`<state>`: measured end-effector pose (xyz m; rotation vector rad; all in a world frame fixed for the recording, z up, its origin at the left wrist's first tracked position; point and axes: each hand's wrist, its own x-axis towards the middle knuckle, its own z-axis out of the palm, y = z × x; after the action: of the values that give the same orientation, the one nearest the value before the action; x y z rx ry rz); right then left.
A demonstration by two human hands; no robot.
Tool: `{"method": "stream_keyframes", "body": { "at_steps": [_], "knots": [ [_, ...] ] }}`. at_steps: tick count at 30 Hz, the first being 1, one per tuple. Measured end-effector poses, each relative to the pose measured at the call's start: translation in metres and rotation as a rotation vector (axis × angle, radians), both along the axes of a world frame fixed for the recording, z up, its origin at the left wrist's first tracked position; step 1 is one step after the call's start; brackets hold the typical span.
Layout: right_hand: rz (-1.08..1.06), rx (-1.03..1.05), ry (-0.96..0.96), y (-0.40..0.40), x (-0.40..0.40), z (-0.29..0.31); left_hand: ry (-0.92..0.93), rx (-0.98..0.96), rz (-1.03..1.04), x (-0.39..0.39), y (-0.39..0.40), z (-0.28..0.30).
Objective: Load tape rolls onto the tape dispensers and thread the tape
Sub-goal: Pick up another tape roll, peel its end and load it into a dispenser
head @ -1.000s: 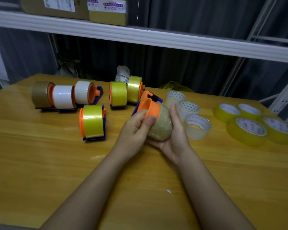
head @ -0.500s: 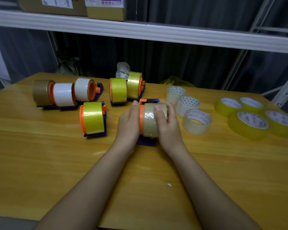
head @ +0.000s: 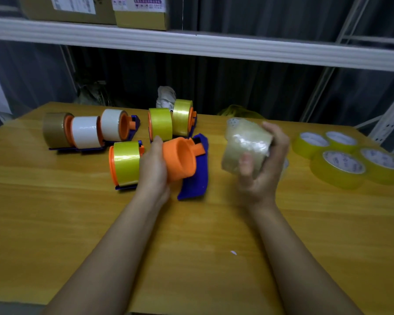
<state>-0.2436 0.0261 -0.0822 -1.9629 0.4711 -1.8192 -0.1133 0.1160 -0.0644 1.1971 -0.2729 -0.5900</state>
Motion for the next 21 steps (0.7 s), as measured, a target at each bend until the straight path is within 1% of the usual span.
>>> {"method": "stream_keyframes", "body": {
  "at_steps": [1, 2, 4, 6, 7, 10, 13, 16, 18, 21],
  "knots": [
    [-0.025, 0.073, -0.014, -0.003, -0.001, 0.001, -0.049, 0.004, -0.001, 0.001, 0.000, -0.001],
    [-0.045, 0.165, 0.024, -0.003, -0.001, 0.001, -0.113, 0.018, -0.010, -0.001, 0.000, -0.001],
    [-0.086, 0.315, 0.187, -0.004, 0.001, -0.002, -0.295, 0.072, -0.033, -0.012, 0.001, 0.003],
    [-0.144, 0.355, 0.342, -0.005, 0.001, -0.007, -0.507, 0.063, -0.049, -0.020, 0.001, 0.003],
    [-0.173, 0.356, 0.390, -0.006, 0.001, -0.008, -0.595, 0.042, -0.051, -0.021, 0.001, 0.001],
    [-0.263, 0.305, 0.489, -0.010, -0.003, -0.005, -0.752, 0.004, -0.024, -0.021, 0.001, -0.006],
    [-0.333, 0.213, 0.557, -0.013, -0.007, -0.001, -0.827, 0.007, -0.042, -0.022, -0.003, -0.011],
    [-0.306, 0.234, 0.592, -0.018, -0.016, 0.006, -0.844, 0.030, -0.062, -0.021, -0.009, -0.014],
    [-0.284, 0.262, 0.691, -0.020, -0.022, 0.010, -0.848, 0.045, -0.062, -0.021, -0.011, -0.015],
    [-0.304, 0.253, 0.849, -0.015, -0.039, 0.015, -0.851, 0.053, -0.068, -0.022, -0.011, -0.018]
  ]
}}
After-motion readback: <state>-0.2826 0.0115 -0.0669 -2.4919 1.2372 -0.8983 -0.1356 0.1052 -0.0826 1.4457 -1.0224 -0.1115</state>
